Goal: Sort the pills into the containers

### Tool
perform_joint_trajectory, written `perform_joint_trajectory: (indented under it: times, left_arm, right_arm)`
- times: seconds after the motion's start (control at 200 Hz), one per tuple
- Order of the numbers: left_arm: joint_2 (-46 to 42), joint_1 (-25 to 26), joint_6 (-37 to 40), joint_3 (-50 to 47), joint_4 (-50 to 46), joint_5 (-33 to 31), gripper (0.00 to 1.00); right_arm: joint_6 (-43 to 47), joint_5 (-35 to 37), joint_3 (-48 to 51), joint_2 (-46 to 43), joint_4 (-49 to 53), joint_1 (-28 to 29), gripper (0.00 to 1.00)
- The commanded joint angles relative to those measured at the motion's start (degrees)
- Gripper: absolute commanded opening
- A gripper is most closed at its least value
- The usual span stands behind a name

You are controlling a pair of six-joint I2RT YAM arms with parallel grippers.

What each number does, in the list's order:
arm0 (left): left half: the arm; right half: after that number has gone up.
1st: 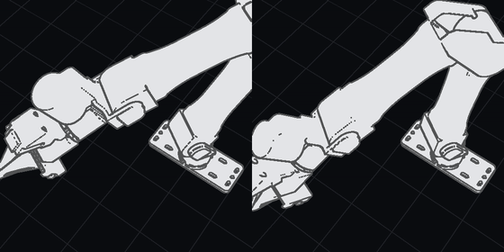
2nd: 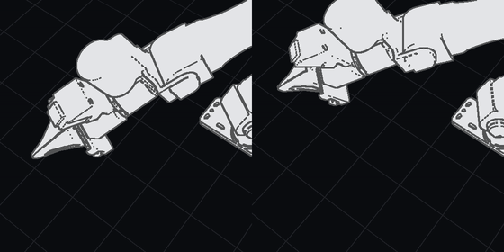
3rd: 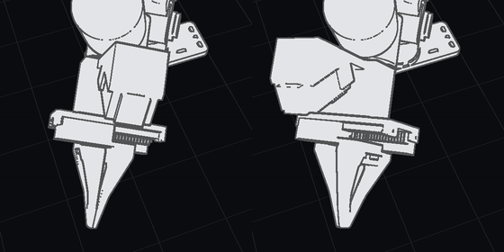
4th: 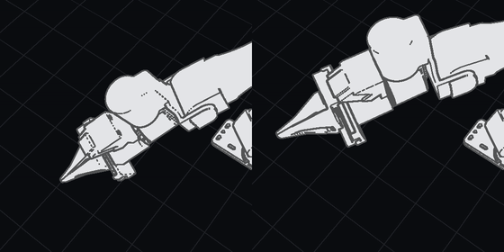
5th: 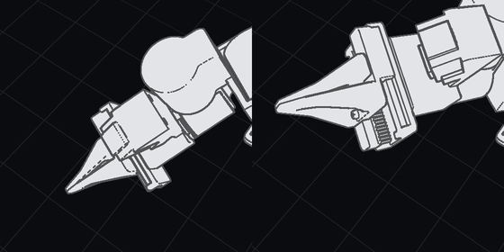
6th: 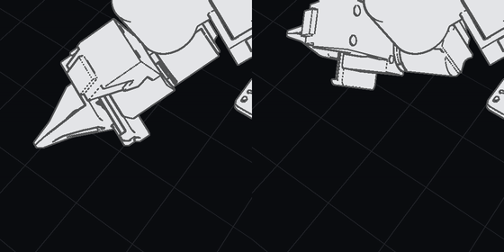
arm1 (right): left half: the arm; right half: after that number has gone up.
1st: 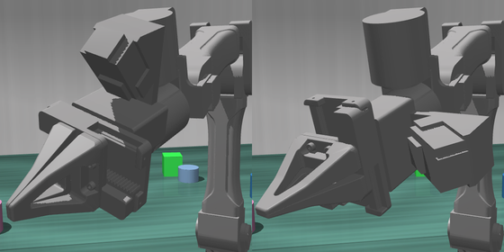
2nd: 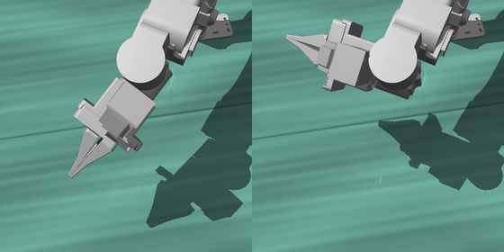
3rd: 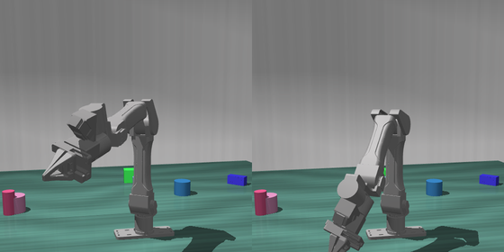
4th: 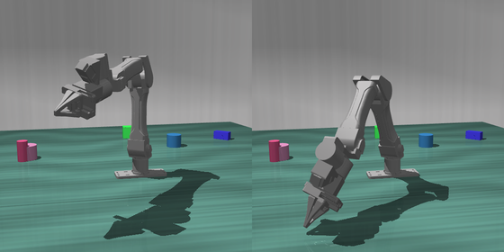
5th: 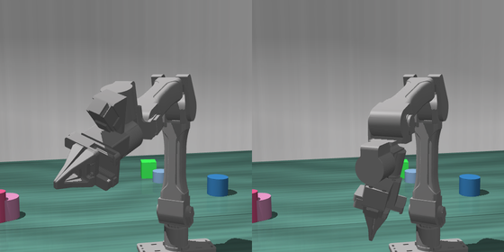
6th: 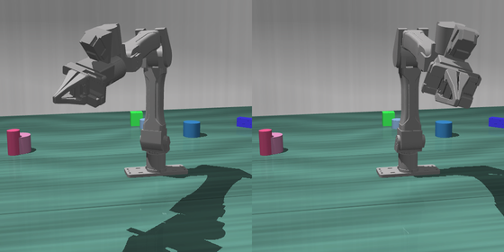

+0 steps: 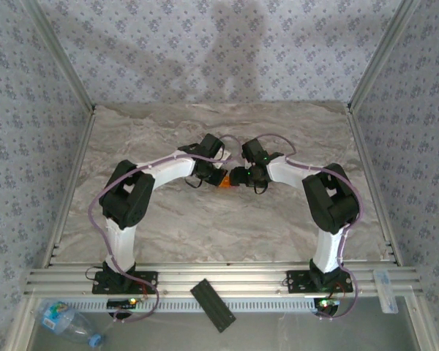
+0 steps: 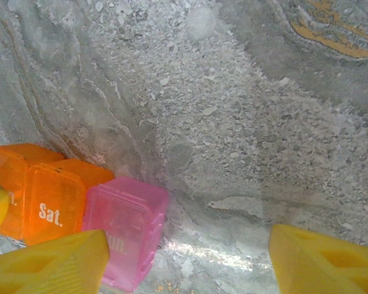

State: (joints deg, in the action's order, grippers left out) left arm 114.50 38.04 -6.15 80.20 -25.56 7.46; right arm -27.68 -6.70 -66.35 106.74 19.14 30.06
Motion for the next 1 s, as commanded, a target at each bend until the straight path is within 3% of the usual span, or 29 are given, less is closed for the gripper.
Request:
perform_joint_trajectory:
  times: [0.0,0.355,0.495,0.869,0.994]
  left_arm:
    - [5.97,-0.12,1.6,-2.26,-3.27,-7.6,0.0]
    - [0.9,-0.2,-0.89,-0.69,-2.41,-3.86,0.02]
    - [-2.91,-1.1,-2.69,2.52,-1.72,-2.16,0.18]
    - [-10.34,-6.96,-4.57,12.2,-1.07,-1.34,0.42]
    - [-15.61,-9.44,-4.82,11.83,0.67,-3.1,0.62]
  right_arm:
    - [-0.65,2.39,0.0,3.13,3.81,-0.34,0.72]
    - [-0.21,1.4,-1.43,2.14,5.12,-0.21,0.72]
    - [0.52,-0.12,-4.43,1.39,6.5,-0.29,0.72]
    - [1.05,-3.79,-13.83,-3.27,9.72,-0.5,0.73]
    - [0.05,-5.04,-17.43,-8.06,10.53,-1.42,0.75]
